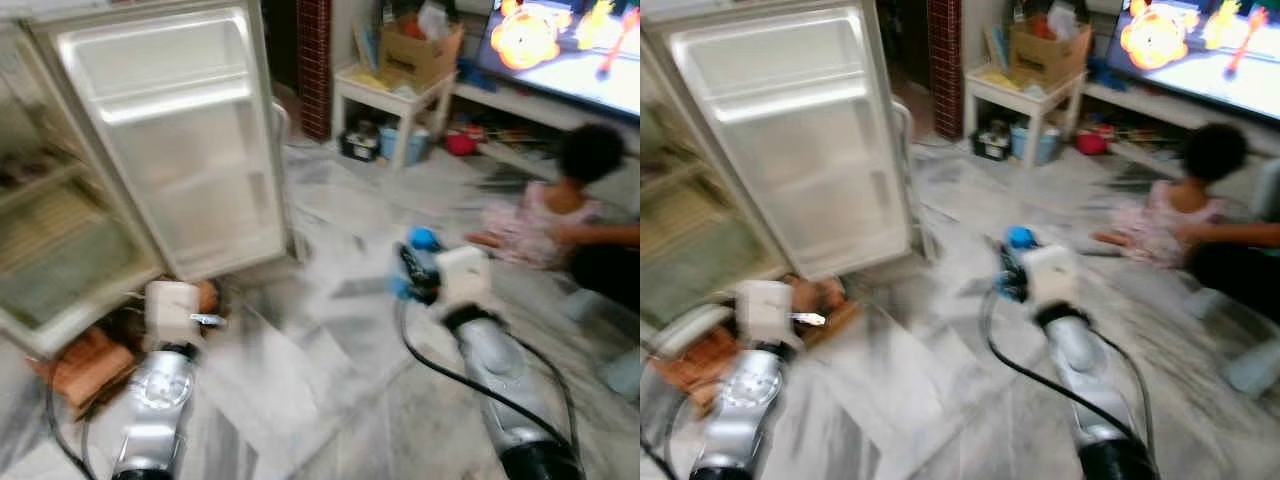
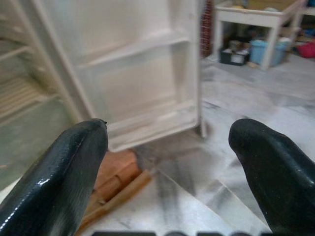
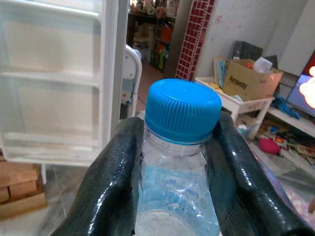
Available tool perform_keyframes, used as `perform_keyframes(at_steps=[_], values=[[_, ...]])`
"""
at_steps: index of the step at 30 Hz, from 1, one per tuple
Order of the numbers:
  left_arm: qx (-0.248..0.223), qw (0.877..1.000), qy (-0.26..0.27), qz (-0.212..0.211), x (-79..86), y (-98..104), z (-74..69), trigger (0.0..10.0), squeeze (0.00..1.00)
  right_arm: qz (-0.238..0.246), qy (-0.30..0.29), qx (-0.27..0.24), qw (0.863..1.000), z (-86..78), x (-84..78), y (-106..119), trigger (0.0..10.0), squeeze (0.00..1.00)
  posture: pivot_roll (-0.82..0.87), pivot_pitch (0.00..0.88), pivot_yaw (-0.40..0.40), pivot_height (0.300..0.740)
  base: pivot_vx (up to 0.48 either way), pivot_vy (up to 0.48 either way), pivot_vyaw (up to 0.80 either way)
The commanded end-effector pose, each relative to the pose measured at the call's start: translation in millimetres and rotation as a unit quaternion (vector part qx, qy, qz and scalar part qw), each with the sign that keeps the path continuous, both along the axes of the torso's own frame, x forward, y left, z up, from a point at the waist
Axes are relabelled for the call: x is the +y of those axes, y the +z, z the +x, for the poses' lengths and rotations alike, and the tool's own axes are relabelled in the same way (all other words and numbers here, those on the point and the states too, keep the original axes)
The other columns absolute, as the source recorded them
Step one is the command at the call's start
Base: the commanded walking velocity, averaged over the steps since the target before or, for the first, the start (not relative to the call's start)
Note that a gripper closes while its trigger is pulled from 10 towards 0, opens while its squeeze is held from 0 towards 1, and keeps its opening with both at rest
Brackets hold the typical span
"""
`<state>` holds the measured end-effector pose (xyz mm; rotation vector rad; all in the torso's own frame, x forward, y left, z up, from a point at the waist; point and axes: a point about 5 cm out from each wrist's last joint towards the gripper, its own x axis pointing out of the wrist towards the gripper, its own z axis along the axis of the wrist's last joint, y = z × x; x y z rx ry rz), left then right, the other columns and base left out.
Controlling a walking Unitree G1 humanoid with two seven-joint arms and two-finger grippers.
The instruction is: Restocking fridge
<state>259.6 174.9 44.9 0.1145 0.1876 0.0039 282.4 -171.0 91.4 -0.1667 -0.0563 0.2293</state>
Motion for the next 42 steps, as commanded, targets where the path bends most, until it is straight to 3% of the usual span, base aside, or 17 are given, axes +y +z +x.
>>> perform_keyframes(at_steps=[1,18,42], values=[[-0.002,1.000,0.019,0.013,12.8,3.2,0.9,10.0,0.00,0.012,0.028,-0.032,0.999,5.8,17.0,14.2,10.0,0.00,0.01,0.000,-0.008,0.740,0.424,0.000,0.73],[0.002,1.000,0.012,0.011,7.6,2.1,2.2,10.0,0.00,0.007,0.050,-0.033,0.998,6.2,21.1,14.5,10.0,0.00,0.01,0.000,-0.009,0.740,0.424,0.000,0.71],[0.005,1.000,0.009,-0.004,1.1,0.7,5.2,10.0,0.00,0.010,0.083,-0.013,0.996,5.1,31.4,5.8,10.0,0.00,0.01,0.000,-0.013,0.740,0.355,0.000,0.00]])
